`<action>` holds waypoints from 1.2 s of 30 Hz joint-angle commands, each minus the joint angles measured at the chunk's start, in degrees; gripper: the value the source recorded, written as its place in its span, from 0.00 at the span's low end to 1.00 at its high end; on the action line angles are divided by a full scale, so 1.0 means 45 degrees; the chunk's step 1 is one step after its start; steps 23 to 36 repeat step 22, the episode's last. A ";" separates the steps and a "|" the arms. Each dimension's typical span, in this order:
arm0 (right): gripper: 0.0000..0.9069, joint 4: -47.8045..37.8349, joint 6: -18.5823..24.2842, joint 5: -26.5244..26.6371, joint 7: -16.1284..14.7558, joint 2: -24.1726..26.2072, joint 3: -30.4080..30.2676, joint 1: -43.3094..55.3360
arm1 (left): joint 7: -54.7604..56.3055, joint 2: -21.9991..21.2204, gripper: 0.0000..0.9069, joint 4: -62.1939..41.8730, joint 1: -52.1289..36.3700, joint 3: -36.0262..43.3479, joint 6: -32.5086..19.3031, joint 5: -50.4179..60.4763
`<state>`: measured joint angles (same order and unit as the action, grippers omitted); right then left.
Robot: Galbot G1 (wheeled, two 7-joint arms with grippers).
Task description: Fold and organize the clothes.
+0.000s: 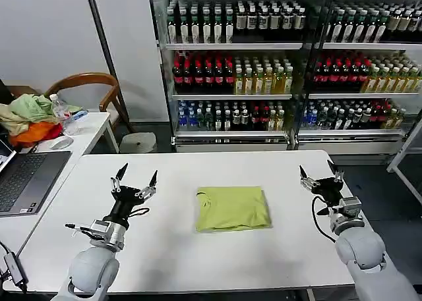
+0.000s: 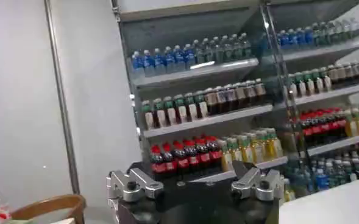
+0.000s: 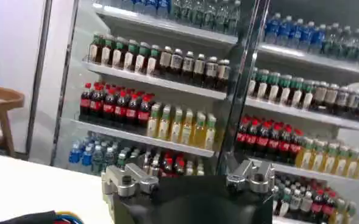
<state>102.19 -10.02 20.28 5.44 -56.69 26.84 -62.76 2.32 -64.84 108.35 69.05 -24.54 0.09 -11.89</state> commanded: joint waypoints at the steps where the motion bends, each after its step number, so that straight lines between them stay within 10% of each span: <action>1: 1.00 -0.0039 0.0649 -0.1093 -0.0381 0.0108 0.0354 -0.0105 | -0.0626 0.0085 1.00 -0.0180 -0.0229 0.0017 -0.0410 -0.1267; 36: 1.00 0.0003 0.0409 -0.1072 -0.0144 -0.0088 0.0742 -0.0498 | -0.1226 0.0052 1.00 -0.0128 -0.0134 -0.0136 -0.0866 -0.0398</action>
